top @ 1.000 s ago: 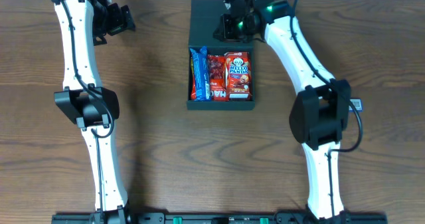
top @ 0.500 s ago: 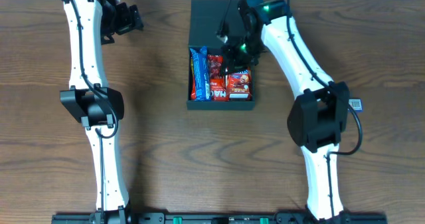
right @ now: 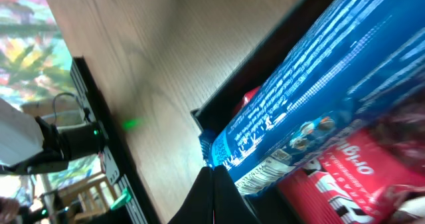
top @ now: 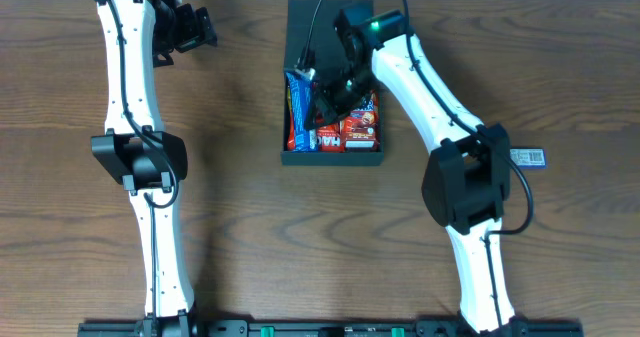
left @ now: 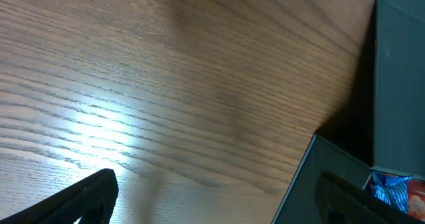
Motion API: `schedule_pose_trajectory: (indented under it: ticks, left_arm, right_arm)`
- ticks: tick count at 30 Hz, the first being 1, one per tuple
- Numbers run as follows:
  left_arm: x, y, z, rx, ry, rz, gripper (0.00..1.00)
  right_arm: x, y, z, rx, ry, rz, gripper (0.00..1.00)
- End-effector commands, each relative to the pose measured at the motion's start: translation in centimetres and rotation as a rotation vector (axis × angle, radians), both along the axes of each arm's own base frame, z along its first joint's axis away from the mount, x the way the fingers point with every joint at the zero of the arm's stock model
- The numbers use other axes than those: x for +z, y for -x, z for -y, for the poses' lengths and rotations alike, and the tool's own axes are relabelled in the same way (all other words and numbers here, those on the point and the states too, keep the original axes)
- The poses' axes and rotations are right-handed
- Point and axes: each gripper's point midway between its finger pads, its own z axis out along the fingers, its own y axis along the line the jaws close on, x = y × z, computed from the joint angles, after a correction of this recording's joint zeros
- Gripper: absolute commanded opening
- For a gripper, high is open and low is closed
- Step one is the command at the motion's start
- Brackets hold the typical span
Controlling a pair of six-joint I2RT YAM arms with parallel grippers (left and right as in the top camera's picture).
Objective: Pack container
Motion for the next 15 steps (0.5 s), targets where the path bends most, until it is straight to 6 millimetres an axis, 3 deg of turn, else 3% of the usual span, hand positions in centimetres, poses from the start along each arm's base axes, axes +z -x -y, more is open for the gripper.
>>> schedule_pose_trajectory:
  ticks: [1, 10, 15]
  left_arm:
    - [1.1, -0.2, 0.0, 0.014, -0.001, 0.029, 0.95]
    - [1.1, -0.2, 0.0, 0.014, -0.002, 0.028, 0.95]
    - [1.1, -0.2, 0.0, 0.014, -0.001, 0.029, 0.95]
  right_arm:
    - [-0.3, 1.1, -0.4, 0.035, -0.034, -0.013, 0.01]
    - [-2.4, 1.5, -0.3, 0.036, -0.027, -0.029, 0.01]
    - [-2.0, 1.3, -0.5, 0.035, -0.037, -0.020, 0.01]
